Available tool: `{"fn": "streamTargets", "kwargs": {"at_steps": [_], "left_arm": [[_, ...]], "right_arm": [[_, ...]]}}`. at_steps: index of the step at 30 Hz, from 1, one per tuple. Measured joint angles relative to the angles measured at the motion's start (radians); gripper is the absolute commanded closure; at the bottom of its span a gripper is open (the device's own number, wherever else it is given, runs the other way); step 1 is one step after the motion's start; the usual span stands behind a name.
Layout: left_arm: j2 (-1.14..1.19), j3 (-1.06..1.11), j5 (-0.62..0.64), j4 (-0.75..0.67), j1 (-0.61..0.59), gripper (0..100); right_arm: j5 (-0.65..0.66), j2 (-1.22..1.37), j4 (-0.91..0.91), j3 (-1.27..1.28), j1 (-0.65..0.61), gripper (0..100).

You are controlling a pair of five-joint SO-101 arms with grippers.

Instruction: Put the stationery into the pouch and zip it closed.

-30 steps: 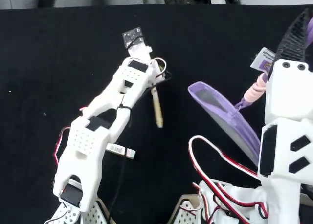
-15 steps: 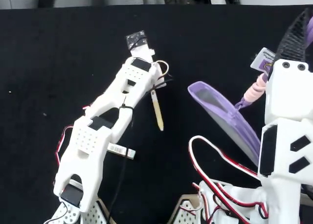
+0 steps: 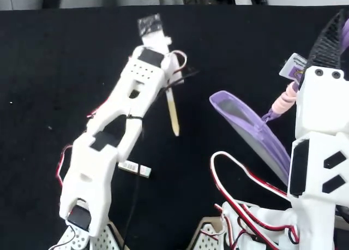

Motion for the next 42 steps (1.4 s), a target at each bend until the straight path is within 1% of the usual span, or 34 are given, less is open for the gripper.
{"fn": "streamTargets", "kwargs": {"at_steps": [5,9,13,16,19,22,24,26,29,31,33,37,42], "left_arm": [[-0.212,-0.011,0.000,0.120,0.077,97],[-0.451,-0.011,0.000,0.190,0.137,97],[-0.683,-0.008,-0.008,0.193,0.187,97],[-0.835,0.063,-0.009,0.129,0.209,97],[-0.977,0.215,-0.003,0.011,0.233,97],[-1.138,0.423,0.098,-0.150,0.275,97],[-1.267,0.591,0.161,-0.290,0.301,97],[-1.404,0.778,0.161,-0.471,0.338,97],[-1.608,1.080,0.100,-0.786,0.391,97],[-1.694,1.255,0.058,-1.002,0.404,97],[-1.712,1.364,0.040,-1.158,0.402,97],[-1.705,1.412,0.031,-1.240,0.400,97],[-1.683,1.413,0.029,-1.255,0.399,97]], "right_arm": [[0.000,0.000,0.000,0.000,0.000,98.6],[0.000,0.000,0.000,0.000,0.000,98.6],[0.000,0.000,0.000,0.000,0.000,98.6],[0.000,0.000,0.000,0.000,0.000,98.6],[0.000,0.000,0.000,0.000,0.000,98.6],[0.000,0.000,0.000,0.000,0.000,98.6],[0.000,0.000,0.000,0.000,0.000,98.6],[0.000,0.000,0.000,0.000,0.000,98.6],[0.000,0.000,0.000,0.000,0.000,98.6],[0.000,0.000,0.000,0.000,0.000,98.6],[0.000,0.000,0.000,0.000,0.000,98.6],[0.000,0.000,0.000,0.000,0.000,98.6],[0.000,-0.002,0.000,0.000,0.000,98.6]]}}
